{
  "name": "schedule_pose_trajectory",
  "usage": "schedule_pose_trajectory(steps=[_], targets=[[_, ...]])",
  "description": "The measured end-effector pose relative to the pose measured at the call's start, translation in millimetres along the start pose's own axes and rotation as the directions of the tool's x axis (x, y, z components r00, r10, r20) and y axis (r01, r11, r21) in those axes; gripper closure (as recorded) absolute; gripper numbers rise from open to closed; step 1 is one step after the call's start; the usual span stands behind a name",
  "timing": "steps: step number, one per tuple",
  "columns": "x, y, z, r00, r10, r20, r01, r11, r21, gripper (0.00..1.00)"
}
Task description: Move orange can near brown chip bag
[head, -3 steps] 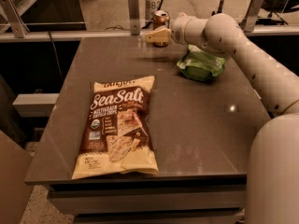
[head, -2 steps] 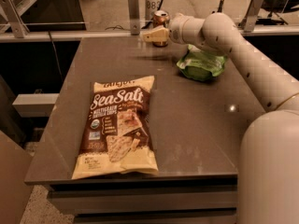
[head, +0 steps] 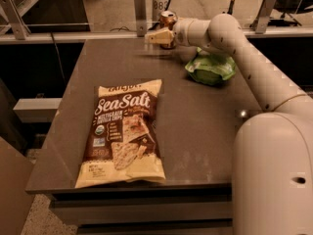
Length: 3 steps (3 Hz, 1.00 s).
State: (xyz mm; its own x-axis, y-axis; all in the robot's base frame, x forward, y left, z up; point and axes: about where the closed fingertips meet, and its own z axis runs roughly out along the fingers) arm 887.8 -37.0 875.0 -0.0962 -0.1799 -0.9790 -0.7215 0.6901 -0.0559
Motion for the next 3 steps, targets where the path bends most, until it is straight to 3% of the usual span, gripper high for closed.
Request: schedule_pose_trajectory(steps=[3], targets=[[-4.6, 6.9, 8.6, 0.999, -0.046, -0.001, 0.046, 0.9975, -0.055, 0.87]])
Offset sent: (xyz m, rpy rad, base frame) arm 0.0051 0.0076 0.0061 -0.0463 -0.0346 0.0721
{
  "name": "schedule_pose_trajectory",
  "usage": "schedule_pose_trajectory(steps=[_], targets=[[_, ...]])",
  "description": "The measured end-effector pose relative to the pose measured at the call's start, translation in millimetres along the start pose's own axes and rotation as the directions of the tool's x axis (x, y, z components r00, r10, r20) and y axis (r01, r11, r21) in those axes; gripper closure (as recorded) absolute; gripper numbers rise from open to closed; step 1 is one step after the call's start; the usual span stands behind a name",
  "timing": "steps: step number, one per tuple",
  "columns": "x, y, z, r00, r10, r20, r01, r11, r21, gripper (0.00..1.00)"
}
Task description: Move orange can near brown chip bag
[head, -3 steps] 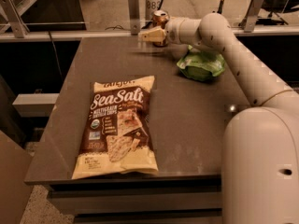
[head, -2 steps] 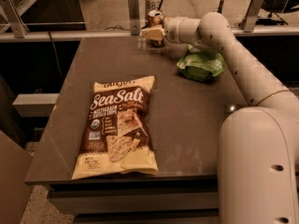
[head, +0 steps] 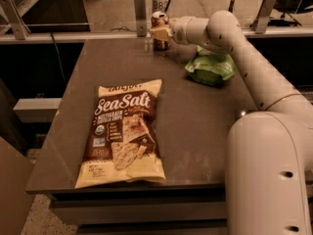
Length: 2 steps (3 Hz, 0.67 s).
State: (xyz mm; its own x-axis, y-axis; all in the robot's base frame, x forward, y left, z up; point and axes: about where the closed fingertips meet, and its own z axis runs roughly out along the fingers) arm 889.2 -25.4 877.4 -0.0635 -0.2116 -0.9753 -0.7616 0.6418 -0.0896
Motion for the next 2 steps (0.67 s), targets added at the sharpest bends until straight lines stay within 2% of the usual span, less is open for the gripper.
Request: schedule_pose_trajectory(steps=[1, 2], targets=[[-21, 12, -9, 1.0, -0.013, 0.029, 0.013, 0.9997, -0.022, 1.0], [-55, 39, -26, 0.997, -0.044, 0.071, 0.049, 0.9962, -0.073, 1.0]])
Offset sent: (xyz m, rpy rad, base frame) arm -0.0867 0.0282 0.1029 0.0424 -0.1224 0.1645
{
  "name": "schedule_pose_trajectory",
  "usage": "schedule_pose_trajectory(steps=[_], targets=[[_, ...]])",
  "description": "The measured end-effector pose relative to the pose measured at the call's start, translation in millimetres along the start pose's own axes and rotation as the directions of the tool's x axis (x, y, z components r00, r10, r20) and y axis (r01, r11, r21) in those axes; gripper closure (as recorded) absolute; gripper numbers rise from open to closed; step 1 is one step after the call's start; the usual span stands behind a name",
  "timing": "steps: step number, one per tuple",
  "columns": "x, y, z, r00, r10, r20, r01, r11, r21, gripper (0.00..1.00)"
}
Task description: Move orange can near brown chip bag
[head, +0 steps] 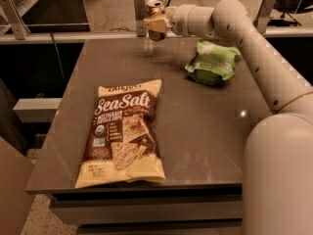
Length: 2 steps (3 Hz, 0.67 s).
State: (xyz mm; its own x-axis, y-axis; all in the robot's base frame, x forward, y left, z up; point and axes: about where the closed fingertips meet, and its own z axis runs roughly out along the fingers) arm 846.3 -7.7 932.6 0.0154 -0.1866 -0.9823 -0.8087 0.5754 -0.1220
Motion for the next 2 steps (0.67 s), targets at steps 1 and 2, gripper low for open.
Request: schedule_pose_trajectory(steps=[1, 2], targets=[[-35, 36, -15, 0.999, -0.037, 0.04, 0.039, 0.9969, -0.068, 1.0], [-74, 88, -37, 0.992, -0.095, 0.078, 0.105, 0.9847, -0.139, 1.0]])
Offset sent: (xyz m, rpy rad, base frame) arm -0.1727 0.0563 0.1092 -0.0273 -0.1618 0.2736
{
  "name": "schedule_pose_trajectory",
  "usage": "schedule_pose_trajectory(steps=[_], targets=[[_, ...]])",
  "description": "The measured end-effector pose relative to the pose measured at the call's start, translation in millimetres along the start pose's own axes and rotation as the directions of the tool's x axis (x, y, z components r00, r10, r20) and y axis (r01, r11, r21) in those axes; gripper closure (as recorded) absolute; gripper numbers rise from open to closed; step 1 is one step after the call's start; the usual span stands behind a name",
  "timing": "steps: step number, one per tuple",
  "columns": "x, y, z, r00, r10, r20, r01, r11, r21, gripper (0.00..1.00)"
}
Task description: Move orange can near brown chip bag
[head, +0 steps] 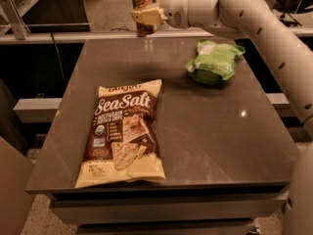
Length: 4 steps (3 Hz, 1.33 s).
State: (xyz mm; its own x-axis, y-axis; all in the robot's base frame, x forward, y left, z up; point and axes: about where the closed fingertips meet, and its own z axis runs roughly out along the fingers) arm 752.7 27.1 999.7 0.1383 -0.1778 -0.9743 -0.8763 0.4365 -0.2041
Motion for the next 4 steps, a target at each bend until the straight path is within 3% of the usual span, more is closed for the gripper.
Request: schedule_pose_trajectory(steps=[1, 2, 4], targets=[[-3, 8, 4, 1.0, -0.002, 0.001, 0.003, 0.9999, -0.014, 1.0], [-8, 25, 11, 0.999, -0.03, -0.019, 0.029, 0.9978, -0.059, 1.0], [-12, 73, 14, 0.999, -0.042, -0.01, 0.041, 0.9899, -0.136, 1.0]])
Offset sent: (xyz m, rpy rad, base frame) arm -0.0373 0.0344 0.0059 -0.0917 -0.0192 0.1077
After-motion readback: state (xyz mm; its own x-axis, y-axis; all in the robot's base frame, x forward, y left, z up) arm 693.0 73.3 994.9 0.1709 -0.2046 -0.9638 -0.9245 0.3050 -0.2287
